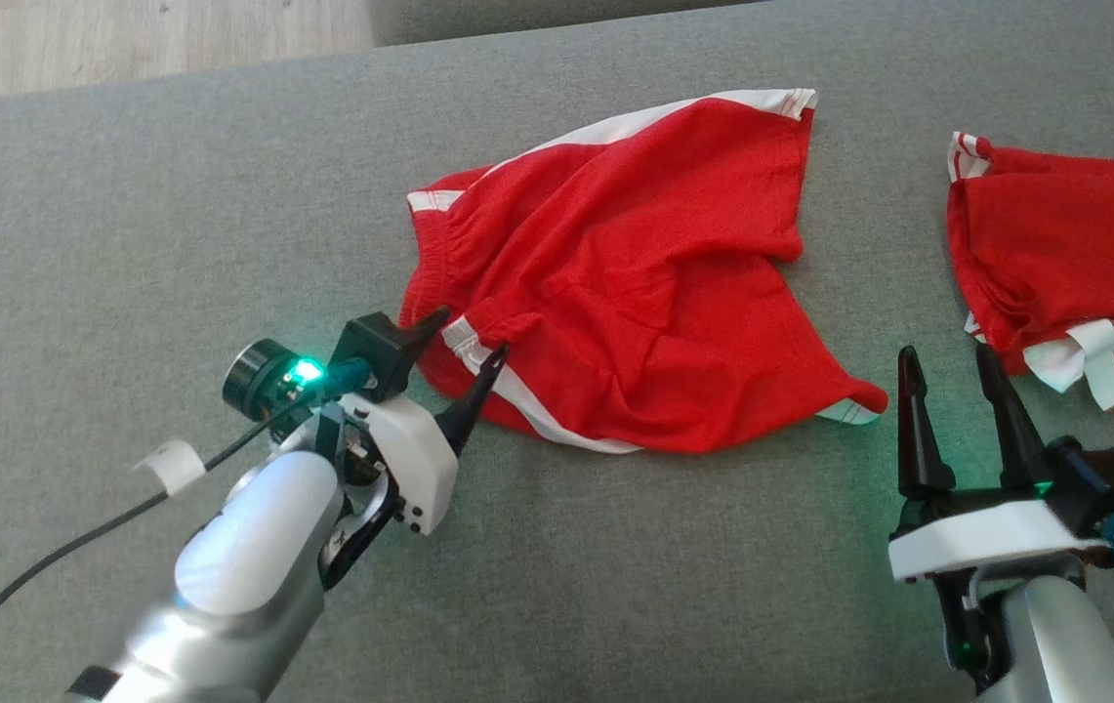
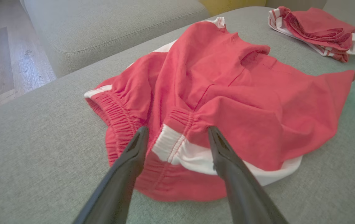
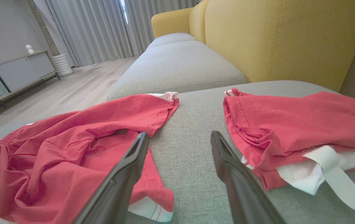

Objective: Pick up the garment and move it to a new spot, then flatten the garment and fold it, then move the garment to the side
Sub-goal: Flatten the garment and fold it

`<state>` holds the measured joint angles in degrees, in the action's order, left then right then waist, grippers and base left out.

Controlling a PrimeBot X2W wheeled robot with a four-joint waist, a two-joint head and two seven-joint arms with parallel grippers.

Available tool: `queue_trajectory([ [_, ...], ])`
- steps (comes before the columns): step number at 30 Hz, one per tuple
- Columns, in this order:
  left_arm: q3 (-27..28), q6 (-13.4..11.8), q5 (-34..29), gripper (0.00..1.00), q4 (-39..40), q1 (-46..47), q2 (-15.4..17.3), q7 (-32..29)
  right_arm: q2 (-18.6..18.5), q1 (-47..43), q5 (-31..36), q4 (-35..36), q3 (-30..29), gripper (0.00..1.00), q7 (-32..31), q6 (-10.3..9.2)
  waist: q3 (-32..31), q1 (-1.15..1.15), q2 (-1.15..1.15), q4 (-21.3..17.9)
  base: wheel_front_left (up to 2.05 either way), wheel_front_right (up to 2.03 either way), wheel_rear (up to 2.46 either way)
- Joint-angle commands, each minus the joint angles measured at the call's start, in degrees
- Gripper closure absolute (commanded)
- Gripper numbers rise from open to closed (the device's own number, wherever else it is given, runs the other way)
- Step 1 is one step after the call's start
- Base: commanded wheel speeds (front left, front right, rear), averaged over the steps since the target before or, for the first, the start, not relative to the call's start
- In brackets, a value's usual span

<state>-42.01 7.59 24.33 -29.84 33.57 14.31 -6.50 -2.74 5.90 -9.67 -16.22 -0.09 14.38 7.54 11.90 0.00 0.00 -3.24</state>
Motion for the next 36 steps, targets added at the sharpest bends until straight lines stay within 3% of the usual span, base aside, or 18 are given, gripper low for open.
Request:
queue_trajectory([
  [1,1.2,-0.1,0.6,0.29,1.4,3.3,2.0,-0.4,-0.1,2.0,-0.1,1.5,1.5,0.00,0.6,-0.05,0.0,0.00,0.00,-0.1,0.00,0.00,0.00],
  [4,0.2,-0.1,1.4,1.00,1.3,3.7,2.4,-0.9,-0.1,2.0,-0.1,1.4,1.4,0.00,0.6,-0.05,0.1,0.00,0.00,-0.1,0.00,0.00,0.00],
  [14,-0.6,-0.2,2.7,1.00,1.4,3.5,3.1,0.4,-0.1,1.6,0.3,0.7,1.5,0.00,0.6,-0.05,-0.7,0.00,0.00,0.3,0.00,0.00,0.00],
  [22,1.5,-2.7,3.4,1.00,3.7,1.4,4.3,4.3,-0.5,1.0,1.5,-2.1,2.8,0.00,0.6,-0.05,-2.2,0.00,0.00,1.3,0.00,0.00,0.00],
  [30,4.4,-6.1,4.8,1.00,7.1,-1.3,5.6,8.0,-6.0,0.8,3.1,-6.9,8.6,0.00,-2.8,-0.05,-2.8,0.00,0.00,2.4,0.00,0.00,0.00],
  [36,4.2,-6.7,5.1,1.00,8.4,-2.0,5.9,8.1,-12.0,1.1,3.7,-7.4,16.5,0.00,-6.0,-0.05,-2.9,0.00,0.00,3.2,0.00,0.00,0.00],
])
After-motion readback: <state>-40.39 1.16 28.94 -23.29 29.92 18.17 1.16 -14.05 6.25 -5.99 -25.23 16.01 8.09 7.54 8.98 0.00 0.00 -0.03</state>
